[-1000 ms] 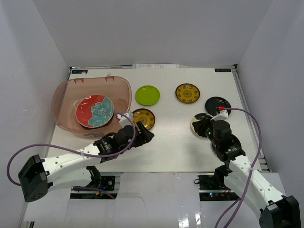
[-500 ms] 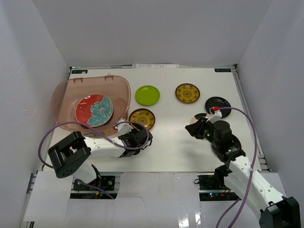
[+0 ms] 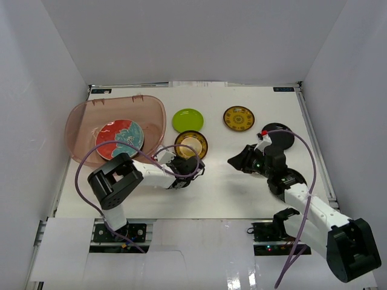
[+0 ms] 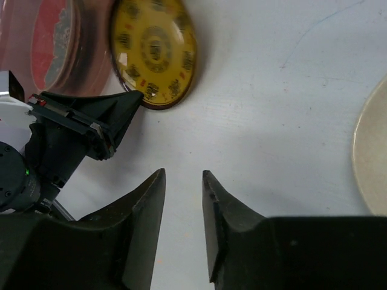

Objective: Place the plates into the plastic bin on the countertop

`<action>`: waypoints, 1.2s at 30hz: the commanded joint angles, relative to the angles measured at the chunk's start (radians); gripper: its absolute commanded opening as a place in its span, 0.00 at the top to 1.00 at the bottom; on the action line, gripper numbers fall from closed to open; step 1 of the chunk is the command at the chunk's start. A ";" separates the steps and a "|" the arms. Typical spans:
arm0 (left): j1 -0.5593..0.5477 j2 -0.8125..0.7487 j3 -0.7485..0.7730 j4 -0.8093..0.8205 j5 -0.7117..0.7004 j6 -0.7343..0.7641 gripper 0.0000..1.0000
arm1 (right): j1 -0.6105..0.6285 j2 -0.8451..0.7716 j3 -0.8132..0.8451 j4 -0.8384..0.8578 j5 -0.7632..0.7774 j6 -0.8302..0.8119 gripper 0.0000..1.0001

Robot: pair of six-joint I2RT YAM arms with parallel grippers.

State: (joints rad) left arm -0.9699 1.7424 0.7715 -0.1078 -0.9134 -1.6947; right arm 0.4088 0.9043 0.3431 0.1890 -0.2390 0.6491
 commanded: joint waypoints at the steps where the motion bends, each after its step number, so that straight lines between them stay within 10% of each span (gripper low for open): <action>1: 0.007 0.043 0.008 -0.075 0.093 0.044 0.95 | 0.005 0.060 0.091 0.095 -0.007 -0.006 0.59; 9: -0.069 -0.201 -0.073 -0.075 0.087 0.176 1.00 | -0.011 0.209 0.295 0.044 0.122 -0.089 0.43; 21: 0.014 -0.980 0.038 -0.061 0.041 0.869 1.00 | -0.045 0.579 0.651 0.018 0.089 -0.128 0.36; 25: 0.324 -0.905 0.173 -0.142 0.169 1.013 1.00 | 0.017 0.766 0.798 0.010 0.116 -0.083 0.32; 31: 0.883 -0.742 0.210 -0.193 0.720 0.957 1.00 | 0.064 1.018 0.990 -0.028 0.151 -0.002 0.32; 36: 1.086 -0.693 0.154 -0.210 0.829 0.926 1.00 | 0.065 1.162 1.045 -0.020 0.142 0.066 0.37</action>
State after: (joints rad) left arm 0.0490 1.0767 0.9375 -0.2916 -0.2436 -0.7597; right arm 0.4854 2.0151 1.3338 0.1596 -0.1093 0.6533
